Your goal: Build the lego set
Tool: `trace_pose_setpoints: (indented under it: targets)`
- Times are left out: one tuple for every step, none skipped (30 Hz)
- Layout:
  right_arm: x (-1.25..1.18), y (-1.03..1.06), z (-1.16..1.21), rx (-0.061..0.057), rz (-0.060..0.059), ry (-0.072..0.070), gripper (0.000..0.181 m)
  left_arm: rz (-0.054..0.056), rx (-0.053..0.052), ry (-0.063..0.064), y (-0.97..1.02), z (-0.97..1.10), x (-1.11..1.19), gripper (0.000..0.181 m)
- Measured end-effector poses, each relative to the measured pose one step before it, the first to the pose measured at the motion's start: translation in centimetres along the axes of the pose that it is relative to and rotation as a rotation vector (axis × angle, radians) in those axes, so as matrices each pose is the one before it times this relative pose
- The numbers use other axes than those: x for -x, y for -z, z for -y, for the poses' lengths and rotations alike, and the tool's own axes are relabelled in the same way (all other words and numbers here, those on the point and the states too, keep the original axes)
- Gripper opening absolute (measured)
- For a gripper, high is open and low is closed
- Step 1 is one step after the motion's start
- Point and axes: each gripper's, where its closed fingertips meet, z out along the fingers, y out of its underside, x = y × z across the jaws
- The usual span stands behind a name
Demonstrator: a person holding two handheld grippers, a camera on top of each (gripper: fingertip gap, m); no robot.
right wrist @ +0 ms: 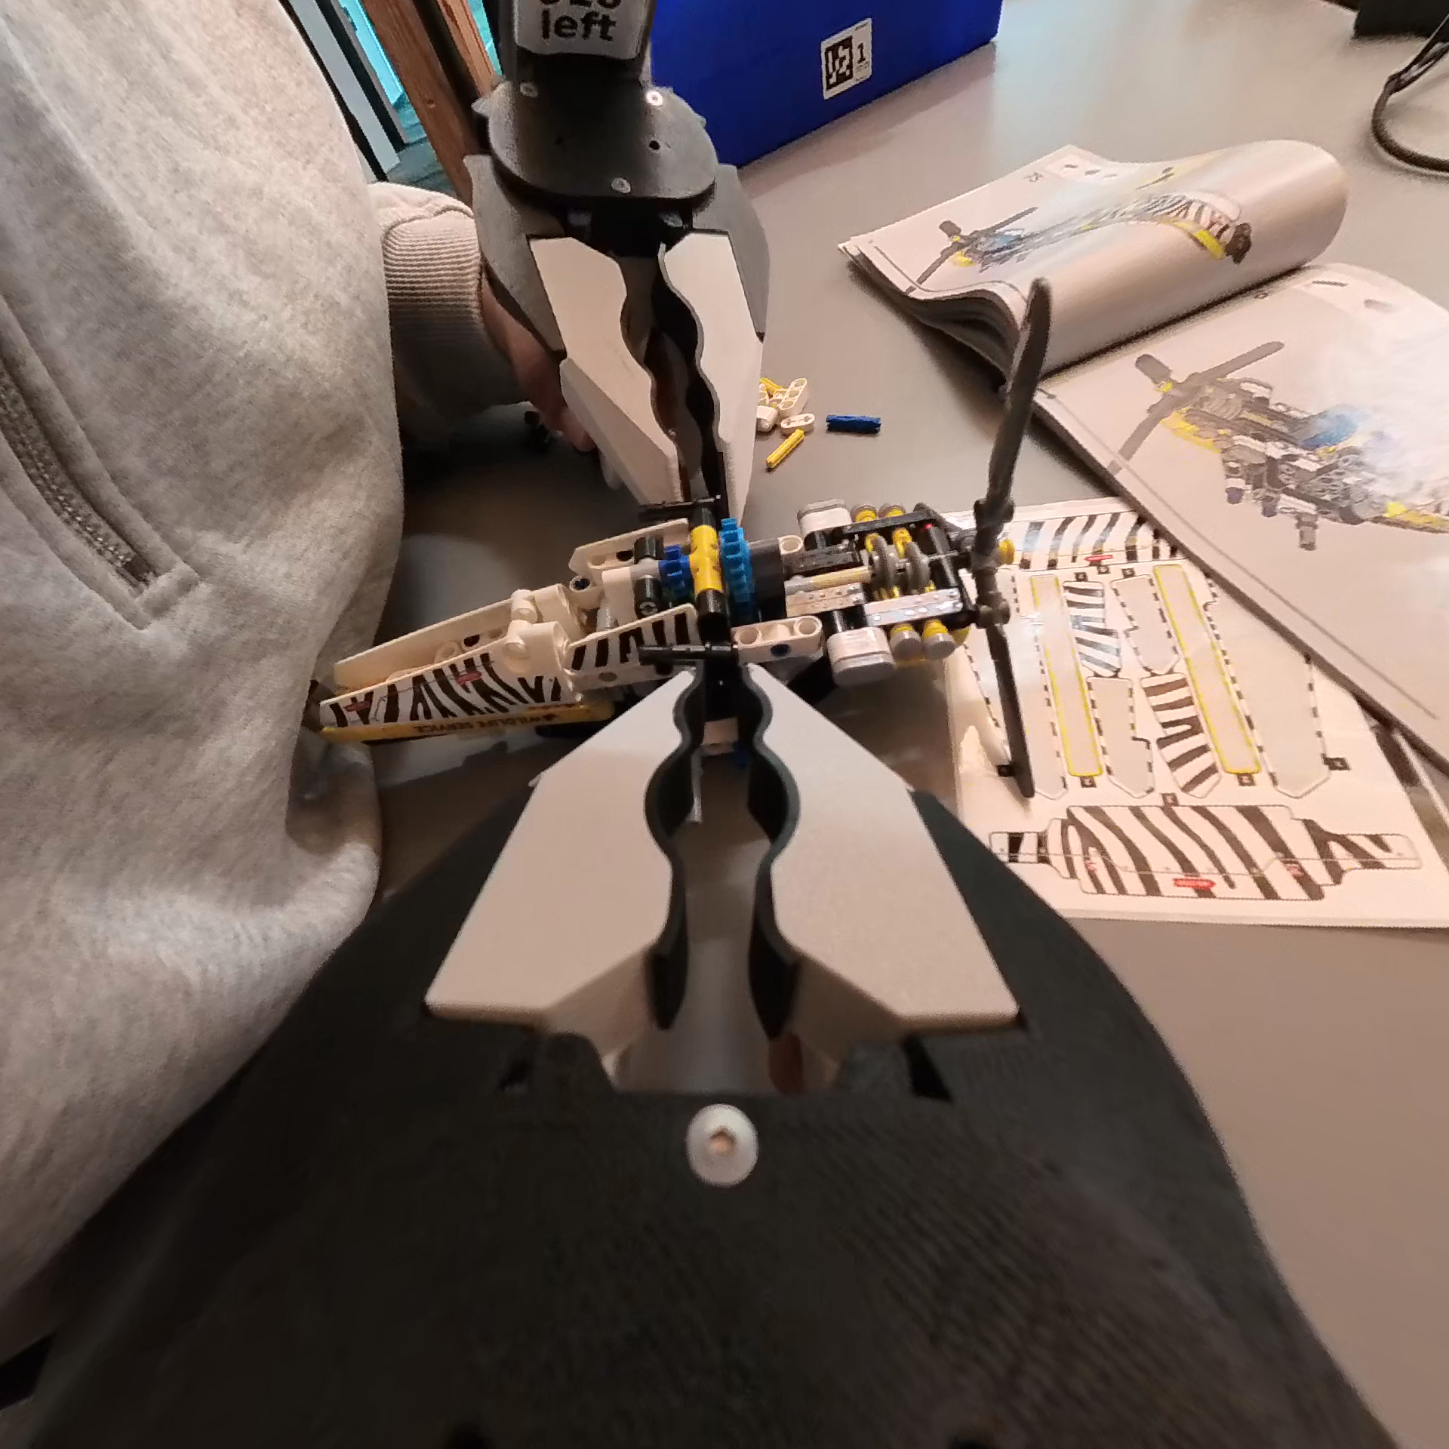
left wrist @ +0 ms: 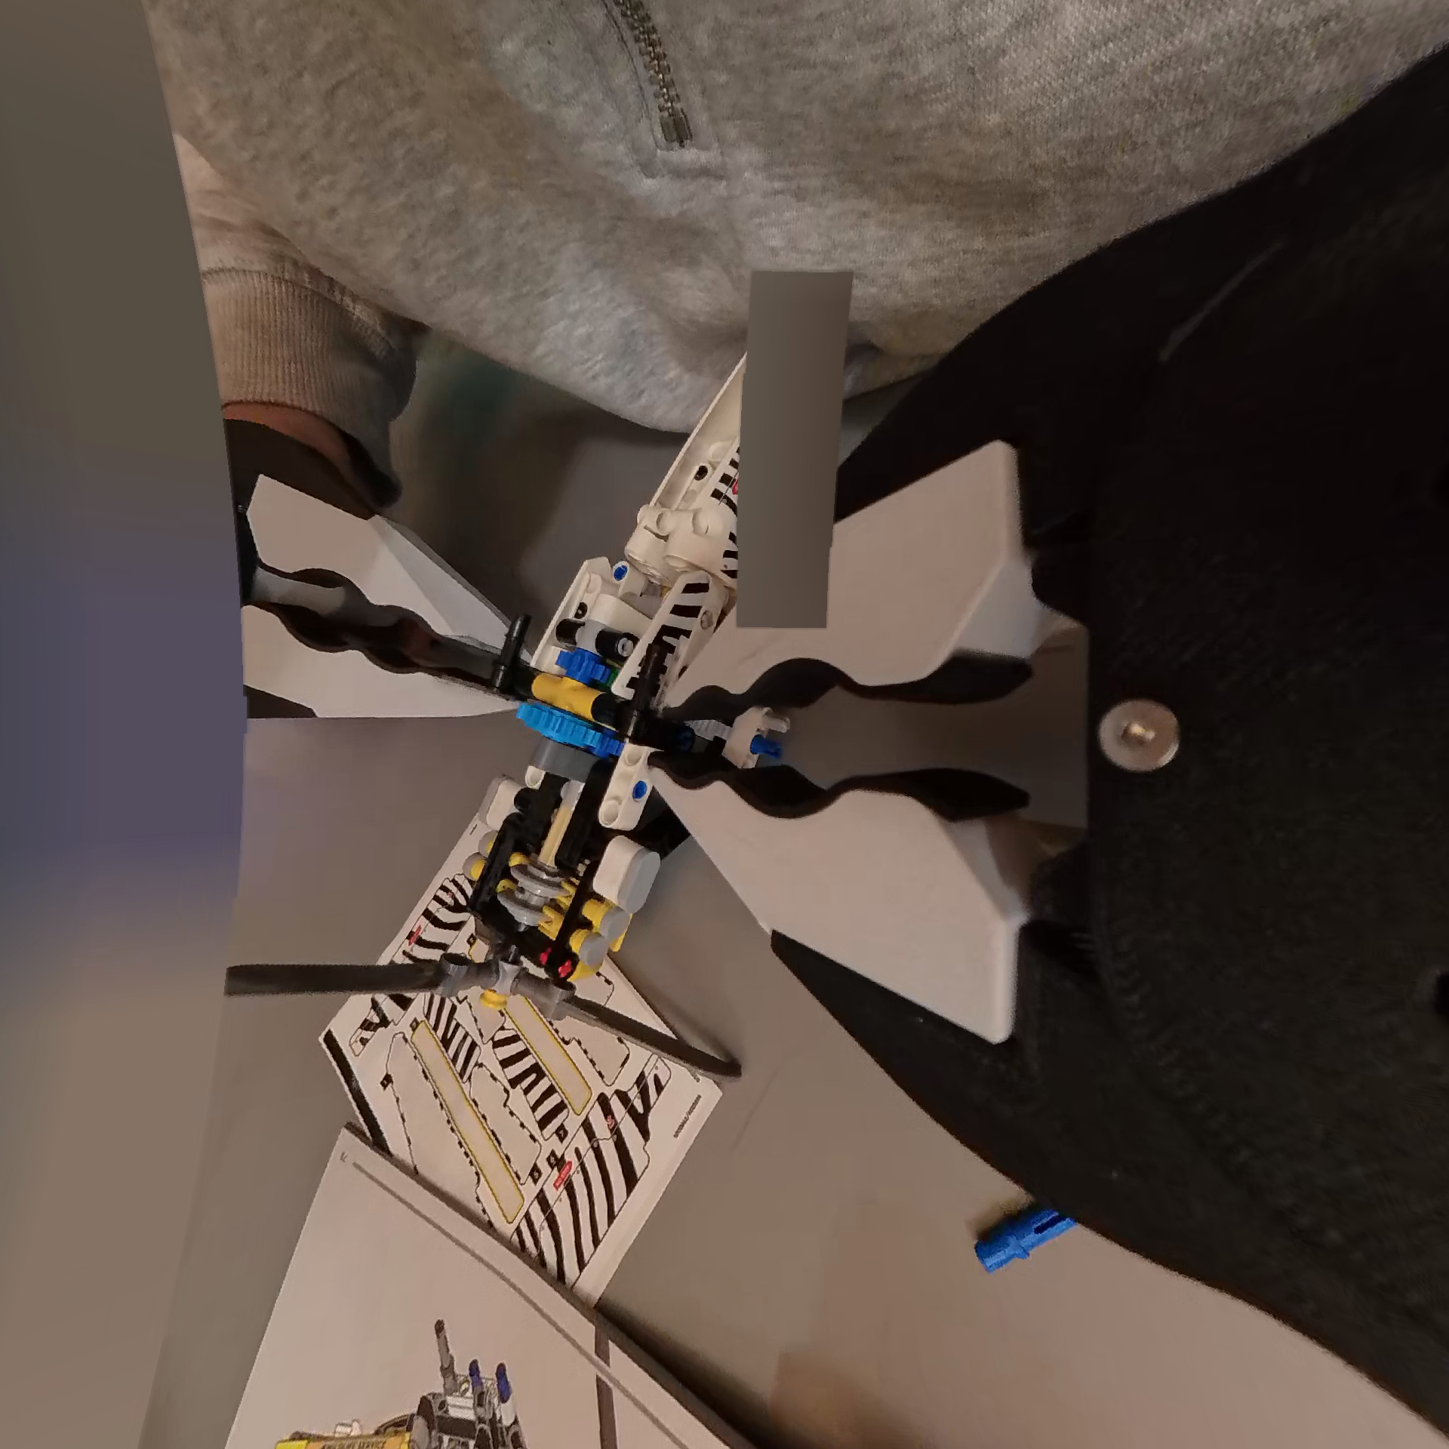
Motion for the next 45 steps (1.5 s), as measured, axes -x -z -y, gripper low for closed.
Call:
trace_pose_setpoints:
  targets:
    - [0.012, -0.002, -0.011, 0.0005, -0.0006, 0.0001, 0.005, -0.0025, 0.0003, 0.0018, 0.011, -0.007, -0.016, 0.006]
    - [0.017, -0.004, -0.023, 0.0008, -0.0006, -0.0009, 0.005, -0.0015, 0.0040, 0.0001, 0.020, -0.073, -0.015, 0.006]
    - [0.021, 0.013, -0.011, 0.0000, -0.0003, -0.0014, 0.005, -0.0046, 0.0087, 0.0007, 0.019, -0.163, -0.048, 0.008]
    - [0.011, 0.007, 0.001, -0.0010, -0.0010, 0.0000, 0.005, -0.0034, 0.0130, 0.0054, 0.003, -0.221, -0.005, 0.010]
    - [0.001, 0.012, 0.007, -0.0006, -0.0008, 0.0009, 0.005, -0.0007, 0.0140, 0.0094, -0.036, -0.231, 0.064, 0.013]
    - [0.002, -0.013, -0.002, 0.0002, -0.0010, 0.0012, 0.005, 0.0015, 0.0102, 0.0070, -0.062, -0.154, 0.082, 0.015]
    - [-0.001, -0.004, -0.006, 0.0005, -0.0005, 0.0008, 0.005, -0.0009, 0.0045, 0.0013, -0.054, -0.051, 0.009, 0.014]
    - [0.006, -0.008, 0.003, -0.0002, 0.0002, 0.0012, 0.005, 0.0012, 0.0080, 0.0013, -0.087, -0.083, 0.030, 0.014]
    - [0.009, -0.006, 0.018, -0.0005, -0.0003, 0.0048, 0.005, 0.0056, 0.0114, 0.0034, -0.124, -0.133, 0.099, 0.013]
    - [0.018, -0.020, 0.024, 0.0001, -0.0016, 0.0101, 0.005, 0.0081, 0.0108, 0.0032, -0.114, -0.120, 0.129, 0.009]
    - [0.005, -0.022, -0.001, 0.0014, -0.0024, 0.0117, 0.005, 0.0016, 0.0087, -0.0015, -0.098, -0.101, 0.007, 0.004]
    - [0.017, -0.037, 0.010, 0.0007, -0.0010, 0.0085, 0.004, 0.0013, 0.0078, -0.0036, -0.080, -0.089, -0.009, 0.001]
    - [0.012, -0.035, 0.000, 0.0006, 0.0001, 0.0047, 0.004, 0.0051, 0.0102, -0.0013, -0.105, -0.112, 0.043, 0.000]
    - [0.001, -0.009, 0.007, 0.0002, -0.0007, 0.0024, 0.005, 0.0039, 0.0069, -0.0015, -0.079, -0.079, 0.034, 0.000]
    - [0.002, -0.001, 0.007, -0.0005, -0.0015, 0.0026, 0.005, 0.0005, -0.0009, -0.0015, -0.006, 0.030, 0.000, 0.000]
    - [0.015, -0.003, 0.000, -0.0001, -0.0021, 0.0028, 0.005, -0.0008, 0.0003, 0.0016, -0.004, -0.010, 0.013, 0.000]
    - [0.003, -0.002, -0.007, -0.0001, -0.0016, 0.0023, 0.004, -0.0005, 0.0000, 0.0009, -0.010, 0.004, 0.007, 0.000]
    - [0.003, 0.003, -0.004, -0.0001, -0.0005, 0.0012, 0.004, 0.0001, 0.0003, 0.0002, -0.011, -0.007, 0.003, 0.000]
    - [0.006, -0.003, 0.005, -0.0001, 0.0009, -0.0004, 0.004, -0.0004, -0.0001, 0.0010, -0.013, 0.022, 0.014, 0.000]
    - [0.014, 0.002, 0.008, -0.0002, 0.0023, -0.0018, 0.005, -0.0004, -0.0008, 0.0003, -0.021, 0.025, 0.001, 0.000]
    - [0.017, 0.003, 0.002, -0.0004, 0.0033, -0.0024, 0.004, 0.0005, -0.0005, 0.0001, -0.020, 0.017, 0.004, 0.000]
    - [0.011, 0.006, 0.013, -0.0006, 0.0030, -0.0017, 0.005, -0.0002, 0.0001, 0.0011, -0.027, 0.014, 0.009, 0.000]
    - [0.016, -0.002, 0.000, -0.0005, 0.0021, -0.0015, 0.005, -0.0007, -0.0003, 0.0016, -0.010, 0.016, 0.019, 0.000]
    - [0.001, 0.000, 0.012, -0.0004, 0.0017, -0.0011, 0.005, -0.0014, -0.0001, 0.0025, -0.014, 0.005, 0.006, 0.000]
    - [0.019, 0.001, -0.005, -0.0003, 0.0019, -0.0010, 0.005, -0.0020, -0.0002, 0.0022, -0.013, 0.010, 0.010, 0.000]
    - [0.012, 0.003, 0.007, -0.0001, 0.0022, -0.0017, 0.005, -0.0016, 0.0002, 0.0018, -0.013, -0.002, -0.001, 0.000]
    - [0.002, 0.007, -0.003, -0.0001, 0.0023, -0.0021, 0.005, -0.0016, 0.0005, 0.0018, -0.009, -0.003, 0.009, 0.000]
    - [-0.009, -0.005, 0.004, 0.0001, 0.0023, -0.0029, 0.005, -0.0018, 0.0000, 0.0019, 0.008, -0.002, -0.006, 0.000]
    - [-0.013, -0.004, 0.003, 0.0004, 0.0022, -0.0039, 0.005, -0.0022, -0.0002, 0.0022, 0.004, 0.001, 0.008, 0.000]
    - [-0.022, -0.002, 0.000, 0.0007, 0.0014, -0.0042, 0.005, -0.0027, -0.0004, 0.0026, 0.002, 0.000, -0.011, 0.000]
    - [-0.034, 0.001, -0.010, 0.0009, 0.0013, -0.0060, 0.005, -0.0020, -0.0004, 0.0022, 0.009, 0.011, 0.007, 0.000]
    - [-0.059, -0.015, 0.006, 0.0006, 0.0014, -0.0105, 0.005, -0.0016, -0.0004, 0.0023, 0.002, 0.000, 0.006, 0.000]
    - [-0.031, -0.021, 0.016, -0.0012, 0.0031, -0.0151, 0.005, -0.0025, -0.0004, 0.0024, 0.003, 0.004, 0.002, 0.000]
    - [-0.004, -0.026, 0.031, -0.0020, 0.0035, -0.0135, 0.005, -0.0030, -0.0005, 0.0025, 0.002, 0.001, -0.014, 0.000]
    - [0.000, -0.012, 0.024, -0.0013, 0.0007, -0.0059, 0.005, -0.0022, 0.0000, 0.0022, -0.003, 0.000, -0.002, 0.000]
    - [-0.010, -0.015, 0.000, -0.0001, -0.0019, 0.0010, 0.005, -0.0015, -0.0001, 0.0015, -0.001, 0.005, 0.001, 0.000]
    - [0.005, -0.001, 0.005, 0.0003, -0.0020, 0.0021, 0.005, -0.0005, 0.0001, 0.0004, -0.003, -0.005, 0.004, 0.000]
    - [0.016, 0.025, -0.031, 0.0025, -0.0015, 0.0026, 0.005, 0.0003, 0.0001, -0.0004, -0.001, -0.005, -0.002, 0.000]
    - [0.013, 0.070, -0.107, 0.0072, -0.0018, 0.0045, 0.005, 0.0002, 0.0001, -0.0002, 0.009, -0.006, 0.005, 0.000]
    - [-0.048, 0.149, -0.173, 0.0111, -0.0055, 0.0054, 0.005, -0.0003, 0.0002, 0.0008, 0.003, 0.001, -0.001, 0.000]
    - [-0.081, 0.216, -0.249, 0.0149, -0.0084, 0.0008, 0.005, -0.0016, -0.0009, 0.0007, 0.012, 0.006, -0.016, 0.000]
    - [-0.104, 0.302, -0.270, 0.0176, -0.0089, -0.0056, 0.005, -0.0033, -0.0013, 0.0017, 0.005, 0.004, -0.044, 0.000]
    - [-0.148, 0.361, -0.373, 0.0292, -0.0107, -0.0141, 0.005, -0.0038, -0.0021, 0.0049, 0.003, 0.006, -0.038, 0.000]
    - [-0.290, 0.368, -0.687, 0.0575, -0.0197, -0.0242, 0.005, -0.0033, -0.0023, 0.0070, 0.002, 0.014, -0.013, 0.000]
    - [-0.427, 0.355, -1.105, 0.0934, -0.0332, -0.0252, 0.005, -0.0033, -0.0022, 0.0059, 0.006, 0.016, -0.019, 0.001]
